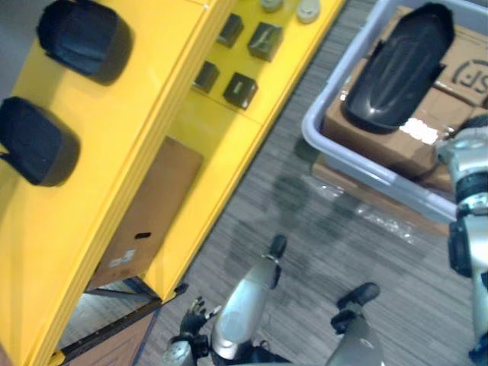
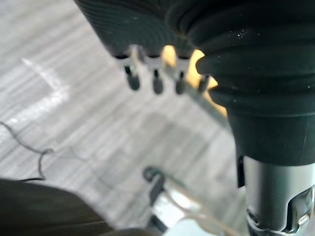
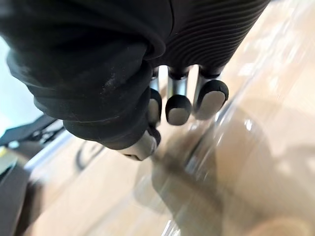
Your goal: Walk over and take plastic housings, then place them on the shelf
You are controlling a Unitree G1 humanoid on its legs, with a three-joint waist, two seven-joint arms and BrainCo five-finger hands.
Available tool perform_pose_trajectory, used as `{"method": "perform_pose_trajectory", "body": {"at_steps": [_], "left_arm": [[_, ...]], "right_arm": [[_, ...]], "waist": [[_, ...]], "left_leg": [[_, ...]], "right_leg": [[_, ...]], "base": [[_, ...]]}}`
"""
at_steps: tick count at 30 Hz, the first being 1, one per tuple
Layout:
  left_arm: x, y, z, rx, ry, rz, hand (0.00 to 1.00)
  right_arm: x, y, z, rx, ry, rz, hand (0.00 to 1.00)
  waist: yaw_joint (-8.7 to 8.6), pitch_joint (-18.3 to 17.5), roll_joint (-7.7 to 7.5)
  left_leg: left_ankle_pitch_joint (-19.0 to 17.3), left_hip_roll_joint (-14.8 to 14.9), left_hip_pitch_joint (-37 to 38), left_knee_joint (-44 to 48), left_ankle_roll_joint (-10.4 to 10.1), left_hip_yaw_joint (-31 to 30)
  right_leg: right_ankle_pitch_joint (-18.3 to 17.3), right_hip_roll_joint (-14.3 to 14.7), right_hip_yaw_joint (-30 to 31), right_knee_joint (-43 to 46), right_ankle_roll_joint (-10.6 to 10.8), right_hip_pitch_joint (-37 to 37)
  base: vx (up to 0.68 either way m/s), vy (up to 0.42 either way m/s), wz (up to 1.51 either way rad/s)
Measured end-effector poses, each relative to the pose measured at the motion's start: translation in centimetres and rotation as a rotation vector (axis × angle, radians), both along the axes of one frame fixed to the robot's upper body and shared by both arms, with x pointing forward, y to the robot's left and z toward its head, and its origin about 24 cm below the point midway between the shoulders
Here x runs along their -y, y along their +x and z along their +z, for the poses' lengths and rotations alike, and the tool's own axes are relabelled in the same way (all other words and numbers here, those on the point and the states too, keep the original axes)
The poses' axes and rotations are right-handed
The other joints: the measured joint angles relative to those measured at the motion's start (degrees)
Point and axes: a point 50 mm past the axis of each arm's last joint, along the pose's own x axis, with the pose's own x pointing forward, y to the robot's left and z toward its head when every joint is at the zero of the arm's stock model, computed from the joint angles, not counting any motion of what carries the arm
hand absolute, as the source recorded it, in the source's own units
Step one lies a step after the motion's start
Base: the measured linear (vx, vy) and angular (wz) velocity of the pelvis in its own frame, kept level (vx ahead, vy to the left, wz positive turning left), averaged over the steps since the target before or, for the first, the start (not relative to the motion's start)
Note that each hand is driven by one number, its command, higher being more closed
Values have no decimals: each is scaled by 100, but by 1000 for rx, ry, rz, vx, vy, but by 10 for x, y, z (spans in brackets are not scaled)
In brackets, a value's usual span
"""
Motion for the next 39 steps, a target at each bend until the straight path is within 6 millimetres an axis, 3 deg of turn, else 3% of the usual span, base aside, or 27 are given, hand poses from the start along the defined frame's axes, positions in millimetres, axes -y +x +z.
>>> {"method": "perform_pose_trajectory", "body": {"at_steps": [4, 6, 11, 13, 20, 33, 39], "left_arm": [[-1, -2, -1, -7, 12, 14, 0], [-2, -4, -1, -10, 23, 26, 0], [-3, -6, -2, -25, 26, 25, 0], [-3, -8, -4, -37, 26, 23, 0], [-2, -10, -5, -48, 27, 16, 0], [5, -22, -14, -119, 8, -43, 0], [7, -24, -14, -124, 0, -59, 0]], "right_arm": [[5, -6, 8, 101, -22, -104, 0], [1, -5, 21, 232, -50, -122, 0], [-16, 0, 54, 482, -51, -16, 0], [-23, 3, 58, 527, -29, 29, 0], [-50, 21, 45, 497, 39, 171, 0], [-53, 25, 32, 440, 68, 176, 0], [-50, 24, 27, 417, 75, 141, 0]], "waist": [[-93, 13, -20], [-118, 20, -29], [-179, 26, -39], [-185, 27, -40], [-155, 24, -35], [95, 10, -15], [101, -31, 45]], "left_leg": [[-22, 98, 9, 34, -11, 23], [-20, 163, 40, 20, -13, 81], [21, 201, 174, -131, -61, 132], [46, 207, 229, -196, -74, 133], [194, 201, 308, -465, -120, 78], [495, 83, 321, -851, -146, -82], [501, 7, 300, -852, -138, -136]], "right_leg": [[24, 82, 24, -54, -32, 15], [59, 136, 67, -95, -51, 10], [69, 167, 144, -129, -54, 34], [65, 171, 144, -132, -60, 60], [35, 161, 44, -115, -100, 57], [-138, -11, -143, 167, -133, -78], [-155, -85, -179, 213, -115, -83]], "base": [[-49, -22, -12], [-45, -19, -17], [-14, -9, -8], [0, 0, 0], [2, -11, 5], [-34, -8, 9], [-16, 8, 6]]}}
